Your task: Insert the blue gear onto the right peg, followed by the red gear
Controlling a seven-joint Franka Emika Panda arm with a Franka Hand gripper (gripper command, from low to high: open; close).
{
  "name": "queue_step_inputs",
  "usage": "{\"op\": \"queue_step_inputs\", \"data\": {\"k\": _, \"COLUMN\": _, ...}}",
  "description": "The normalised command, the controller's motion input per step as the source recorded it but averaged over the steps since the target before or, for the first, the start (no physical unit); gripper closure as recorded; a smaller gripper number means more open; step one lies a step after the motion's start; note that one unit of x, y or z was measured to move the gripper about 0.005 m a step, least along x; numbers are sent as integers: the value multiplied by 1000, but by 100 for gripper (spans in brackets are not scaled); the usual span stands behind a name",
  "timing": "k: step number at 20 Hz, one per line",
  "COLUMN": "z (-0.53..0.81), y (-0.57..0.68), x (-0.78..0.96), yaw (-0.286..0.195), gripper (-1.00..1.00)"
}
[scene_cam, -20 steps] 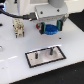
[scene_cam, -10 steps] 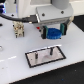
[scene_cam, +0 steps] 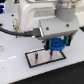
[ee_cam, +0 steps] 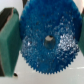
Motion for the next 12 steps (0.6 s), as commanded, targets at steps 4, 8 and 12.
{"op": "queue_step_inputs", "data": {"k": 4, "z": -88, "y": -75, "x": 181, "yaw": 0, "gripper": 100}}
{"op": "queue_step_inputs", "data": {"k": 8, "z": 40, "y": -39, "x": 53, "yaw": 0, "gripper": 100}}
{"op": "queue_step_inputs", "data": {"k": 12, "z": 251, "y": -9, "x": 21, "yaw": 0, "gripper": 100}}
